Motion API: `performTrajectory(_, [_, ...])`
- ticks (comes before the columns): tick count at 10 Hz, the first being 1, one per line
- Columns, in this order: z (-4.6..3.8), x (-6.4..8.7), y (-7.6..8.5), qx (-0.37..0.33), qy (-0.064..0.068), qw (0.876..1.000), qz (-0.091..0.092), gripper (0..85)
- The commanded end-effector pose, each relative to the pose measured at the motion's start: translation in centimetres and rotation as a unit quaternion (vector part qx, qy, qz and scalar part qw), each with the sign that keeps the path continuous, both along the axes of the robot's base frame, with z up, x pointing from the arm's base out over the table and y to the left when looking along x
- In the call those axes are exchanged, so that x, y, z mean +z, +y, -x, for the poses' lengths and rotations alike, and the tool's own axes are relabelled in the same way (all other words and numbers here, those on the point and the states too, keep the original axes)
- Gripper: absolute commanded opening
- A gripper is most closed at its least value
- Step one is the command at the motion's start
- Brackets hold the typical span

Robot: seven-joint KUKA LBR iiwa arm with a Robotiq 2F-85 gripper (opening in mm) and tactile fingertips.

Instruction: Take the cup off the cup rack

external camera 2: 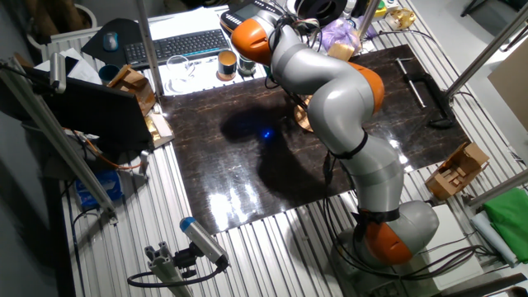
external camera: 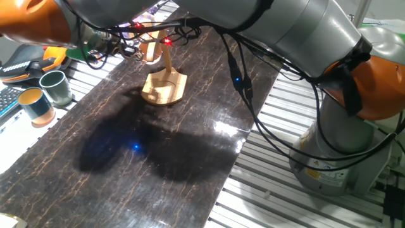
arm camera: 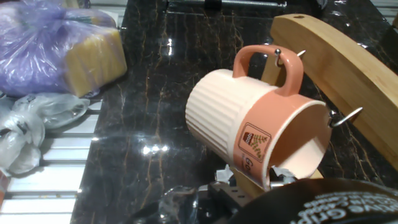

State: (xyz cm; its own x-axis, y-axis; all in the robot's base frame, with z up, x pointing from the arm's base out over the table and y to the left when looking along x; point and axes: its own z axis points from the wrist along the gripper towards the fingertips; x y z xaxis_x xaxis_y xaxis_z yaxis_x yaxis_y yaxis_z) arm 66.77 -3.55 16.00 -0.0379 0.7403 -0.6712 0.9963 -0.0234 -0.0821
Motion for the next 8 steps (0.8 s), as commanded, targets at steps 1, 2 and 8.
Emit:
performTrajectory(1, [0.01,0.01,-0.01,0.0,0.0,1.0,0.0,36.0])
performTrajectory(2, [0.02,0.04,-0.01,0.002,0.002,1.0,0.0,35.0])
performTrajectory(8, [0.06,0.18,0.09,0.008,0.005,1.0,-0.002,27.3])
